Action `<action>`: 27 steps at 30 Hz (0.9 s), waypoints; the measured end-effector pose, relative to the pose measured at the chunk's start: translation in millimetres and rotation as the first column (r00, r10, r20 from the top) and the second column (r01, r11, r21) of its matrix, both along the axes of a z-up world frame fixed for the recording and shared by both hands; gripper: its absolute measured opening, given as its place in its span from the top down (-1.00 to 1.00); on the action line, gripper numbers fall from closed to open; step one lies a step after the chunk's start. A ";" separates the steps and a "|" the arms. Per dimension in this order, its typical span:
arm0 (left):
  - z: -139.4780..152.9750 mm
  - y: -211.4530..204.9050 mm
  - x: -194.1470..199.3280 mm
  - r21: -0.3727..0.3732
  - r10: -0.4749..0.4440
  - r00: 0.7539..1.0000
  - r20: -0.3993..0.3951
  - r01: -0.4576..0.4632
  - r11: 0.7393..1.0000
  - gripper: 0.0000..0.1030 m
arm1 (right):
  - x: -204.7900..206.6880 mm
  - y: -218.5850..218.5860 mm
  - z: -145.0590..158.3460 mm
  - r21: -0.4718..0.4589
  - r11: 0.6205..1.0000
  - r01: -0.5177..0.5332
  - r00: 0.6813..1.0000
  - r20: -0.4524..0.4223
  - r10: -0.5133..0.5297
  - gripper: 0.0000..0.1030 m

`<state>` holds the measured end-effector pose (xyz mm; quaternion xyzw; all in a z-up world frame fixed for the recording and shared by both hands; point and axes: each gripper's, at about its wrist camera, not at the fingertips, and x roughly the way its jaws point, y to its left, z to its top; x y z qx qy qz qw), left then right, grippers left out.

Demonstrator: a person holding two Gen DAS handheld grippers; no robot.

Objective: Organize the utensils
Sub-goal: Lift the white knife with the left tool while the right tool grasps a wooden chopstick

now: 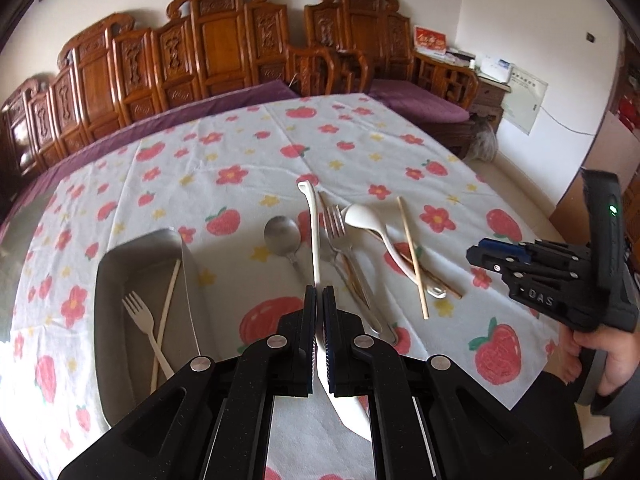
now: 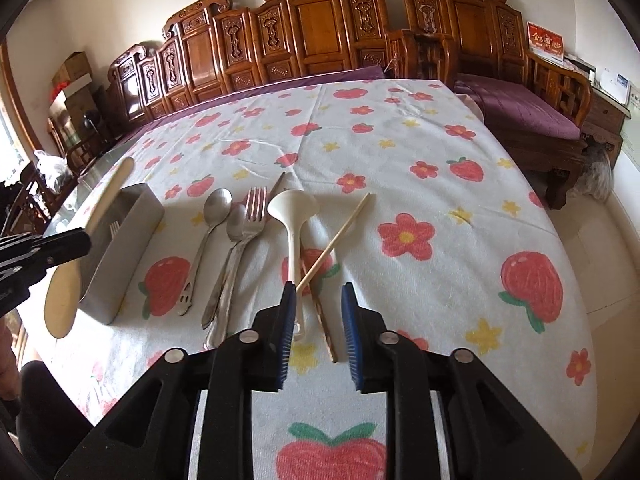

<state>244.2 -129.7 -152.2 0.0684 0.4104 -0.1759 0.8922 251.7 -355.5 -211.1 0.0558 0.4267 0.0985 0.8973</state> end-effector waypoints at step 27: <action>-19.3 35.6 -7.2 -0.101 -0.059 0.994 0.096 0.068 0.993 0.94 | 82.1 33.1 -55.2 -0.149 0.987 0.060 0.986 -0.146 -0.082 0.44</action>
